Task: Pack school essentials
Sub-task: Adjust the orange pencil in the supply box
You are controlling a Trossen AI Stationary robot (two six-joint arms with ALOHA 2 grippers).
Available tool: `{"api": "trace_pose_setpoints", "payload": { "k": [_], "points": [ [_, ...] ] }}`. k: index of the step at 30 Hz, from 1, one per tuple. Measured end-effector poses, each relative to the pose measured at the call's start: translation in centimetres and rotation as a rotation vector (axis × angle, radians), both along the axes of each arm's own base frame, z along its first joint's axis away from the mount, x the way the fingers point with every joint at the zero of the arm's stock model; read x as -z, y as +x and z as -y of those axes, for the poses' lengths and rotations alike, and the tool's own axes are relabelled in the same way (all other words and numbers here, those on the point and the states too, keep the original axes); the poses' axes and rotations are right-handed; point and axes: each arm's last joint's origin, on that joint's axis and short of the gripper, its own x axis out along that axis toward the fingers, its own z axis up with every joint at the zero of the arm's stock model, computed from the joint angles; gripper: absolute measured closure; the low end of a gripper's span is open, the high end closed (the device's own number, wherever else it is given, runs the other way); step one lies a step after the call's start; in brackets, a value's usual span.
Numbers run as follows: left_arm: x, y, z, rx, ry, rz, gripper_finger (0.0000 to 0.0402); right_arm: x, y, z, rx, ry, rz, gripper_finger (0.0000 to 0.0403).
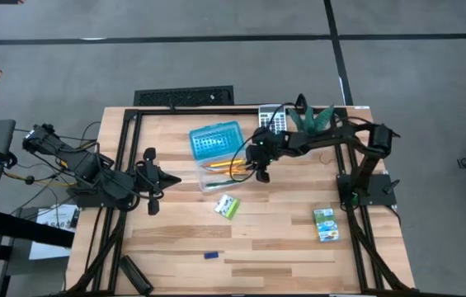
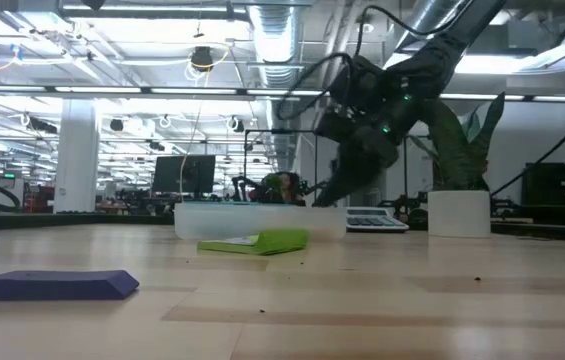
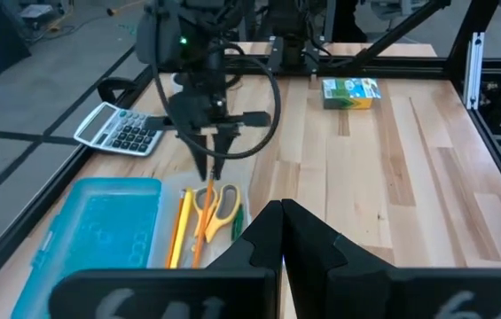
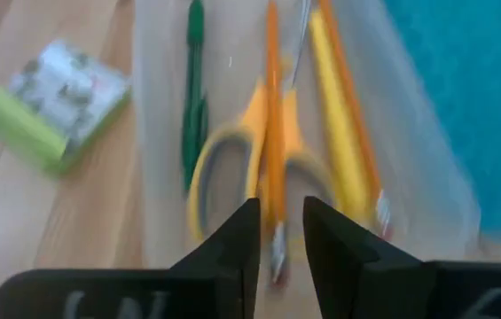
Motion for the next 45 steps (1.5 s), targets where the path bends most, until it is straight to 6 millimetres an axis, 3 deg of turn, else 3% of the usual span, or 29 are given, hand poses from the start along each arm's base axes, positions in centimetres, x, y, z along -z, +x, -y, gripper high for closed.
{"api": "trace_pose_setpoints", "payload": {
  "k": [7,20,32,45],
  "points": [
    [0.0,0.0,0.0,-0.007,0.001,0.006,0.0401,0.8,0.7,-0.5,-0.005,-0.023,0.009,0.0301],
    [-0.1,0.0,-0.1,-0.029,0.012,0.011,0.0401,-1.4,2.3,-0.4,-0.026,-0.062,0.103,0.0321],
    [-0.1,0.0,-0.1,-0.027,0.027,0.009,0.0401,0.3,1.6,-0.9,0.021,-0.048,-0.097,0.0323],
    [-0.1,0.0,-0.2,-0.050,0.036,0.015,0.0401,-0.6,2.3,-1.1,-0.003,-0.079,-0.038,0.0347]
  ]
}}
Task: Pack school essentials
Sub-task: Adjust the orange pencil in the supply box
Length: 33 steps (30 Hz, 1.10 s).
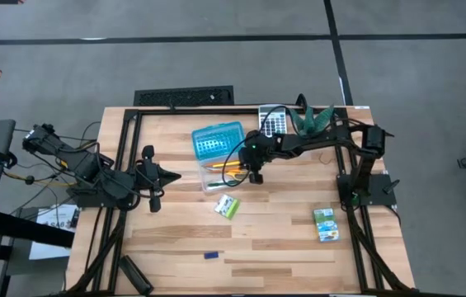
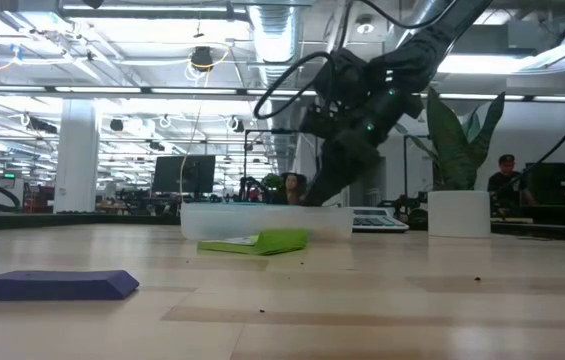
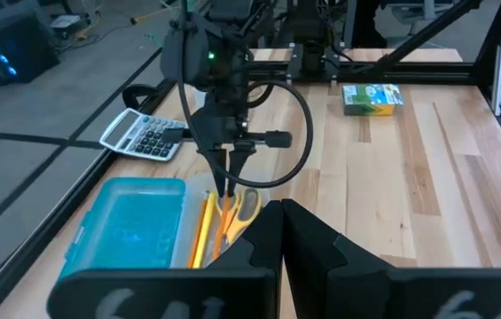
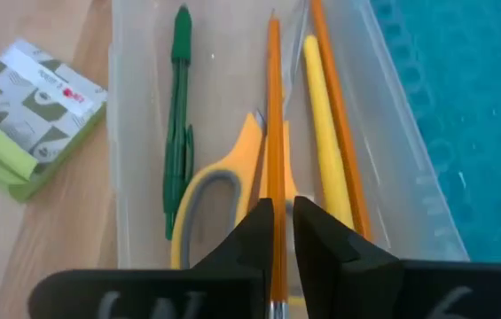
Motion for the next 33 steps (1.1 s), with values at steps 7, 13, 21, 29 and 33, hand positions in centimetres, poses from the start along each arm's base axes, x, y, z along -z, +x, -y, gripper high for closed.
{"api": "trace_pose_setpoints", "payload": {
  "k": [7,13,21,29,33],
  "points": [
    [0.0,0.0,0.0,0.000,0.001,0.000,0.0401,0.3,-0.4,0.0,0.004,0.011,-0.047,0.0339],
    [0.0,0.0,0.0,0.002,0.004,-0.001,0.0401,0.4,-0.6,0.2,0.025,-0.002,-0.073,0.0323],
    [0.0,0.0,0.0,0.002,0.004,-0.001,0.0401,0.4,-0.5,0.2,0.017,-0.035,-0.070,0.0389],
    [0.0,0.0,0.0,0.002,0.004,-0.001,0.0401,-0.3,0.5,-0.4,0.012,-0.057,0.039,0.0373],
    [0.0,0.0,0.0,0.002,0.004,-0.001,0.0401,-0.5,0.6,-0.5,0.019,-0.052,0.064,0.0383]
  ]
}}
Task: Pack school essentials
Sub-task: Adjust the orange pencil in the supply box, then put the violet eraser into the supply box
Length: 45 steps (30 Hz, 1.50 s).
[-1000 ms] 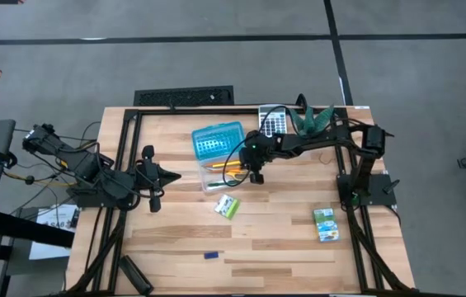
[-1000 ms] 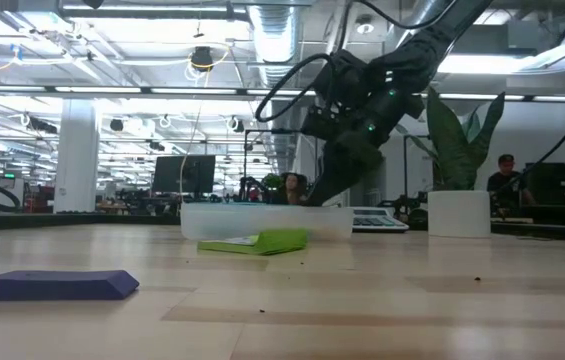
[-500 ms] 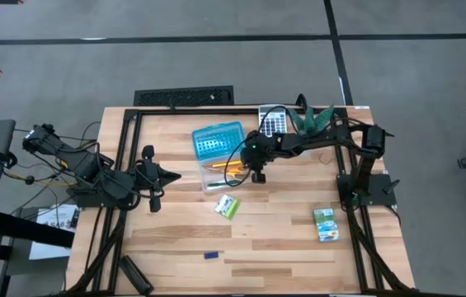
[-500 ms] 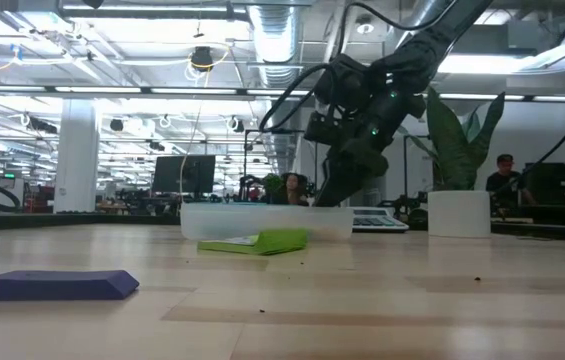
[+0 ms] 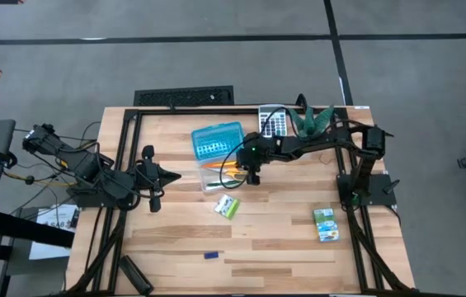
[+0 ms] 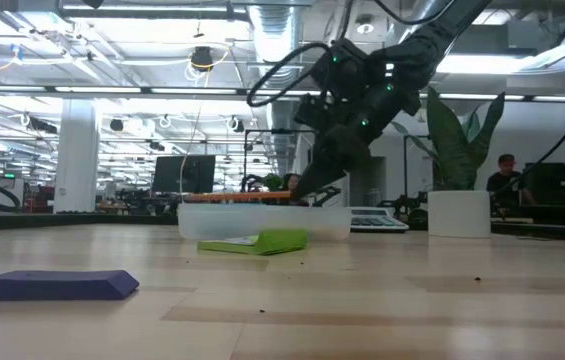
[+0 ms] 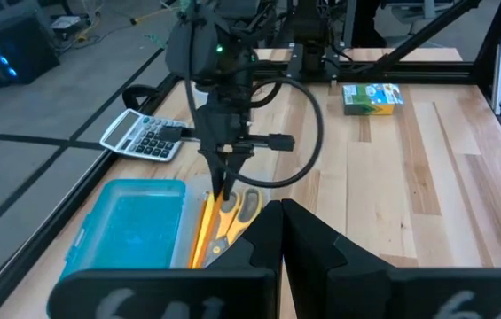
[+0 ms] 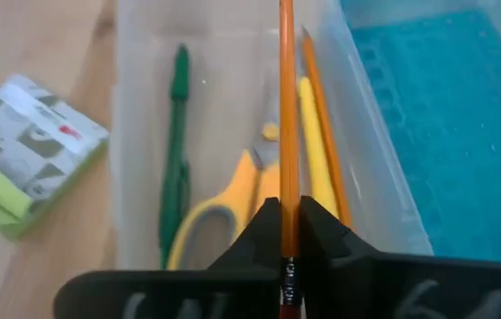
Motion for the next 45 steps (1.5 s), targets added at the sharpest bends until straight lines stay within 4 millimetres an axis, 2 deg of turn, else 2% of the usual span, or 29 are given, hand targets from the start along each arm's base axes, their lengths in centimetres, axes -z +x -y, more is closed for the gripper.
{"api": "trace_pose_setpoints", "payload": {
  "k": [7,22,26,30,35,38,45],
  "points": [
    [0.0,0.0,0.0,0.000,0.000,0.000,0.0401,0.4,-0.6,0.4,0.038,0.037,-0.059,0.0356],
    [0.0,0.0,0.0,-0.005,0.005,0.002,0.0401,1.3,0.0,0.0,0.004,0.042,-0.053,0.0345],
    [0.0,0.0,0.0,-0.010,0.008,0.003,0.0401,1.1,0.1,-0.1,-0.037,0.074,-0.027,0.0313],
    [0.0,0.0,-0.1,-0.019,0.012,0.006,0.0401,0.2,0.4,0.0,-0.033,0.081,-0.003,0.0257],
    [0.0,0.0,-0.1,-0.019,0.011,0.006,0.0401,-1.1,0.8,0.0,-0.046,0.187,-0.056,0.0198],
    [0.0,0.0,-0.1,-0.019,0.012,0.005,0.0401,-2.1,1.3,-1.7,-0.118,0.293,-0.026,0.0188],
    [0.0,0.0,-0.1,-0.018,0.015,0.001,0.0401,-2.5,2.2,-9.1,-0.327,0.290,-0.009,0.0202]
  ]
}}
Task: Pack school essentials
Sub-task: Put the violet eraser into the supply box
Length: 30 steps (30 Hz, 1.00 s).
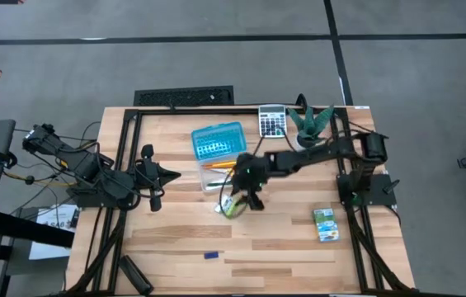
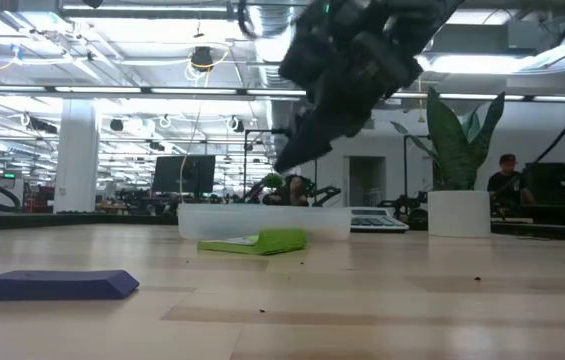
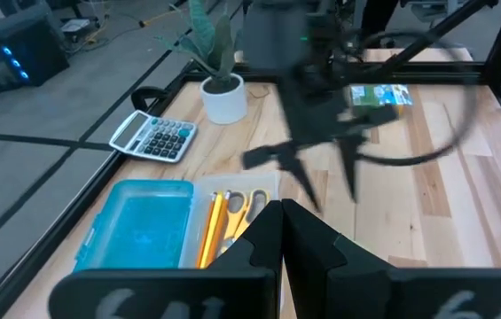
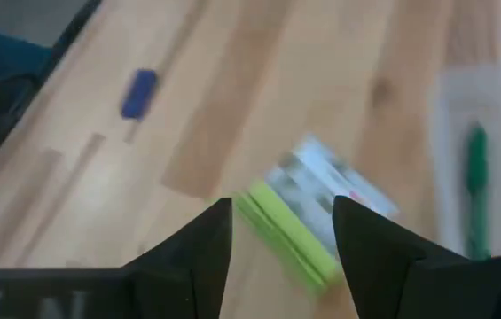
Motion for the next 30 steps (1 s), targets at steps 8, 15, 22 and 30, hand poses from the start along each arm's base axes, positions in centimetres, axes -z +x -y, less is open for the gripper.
{"api": "trace_pose_setpoints", "payload": {
  "k": [8,15,22,30],
  "points": [
    [0.0,0.0,0.0,-0.008,-0.018,0.005,0.0401,-2.0,0.6,-9.1,-0.062,-0.121,0.299,0.0208],
    [0.0,0.0,0.0,-0.014,-0.034,0.011,0.0402,-1.8,0.4,-13.2,-0.025,-0.117,0.411,0.0208],
    [0.0,0.0,0.0,-0.026,-0.066,0.017,0.0401,2.6,2.5,-16.3,-0.015,-0.105,0.402,0.0201],
    [0.0,0.0,0.0,-0.032,-0.091,0.024,0.0401,6.1,5.8,-18.0,-0.039,-0.072,0.361,0.0192]
  ]
}}
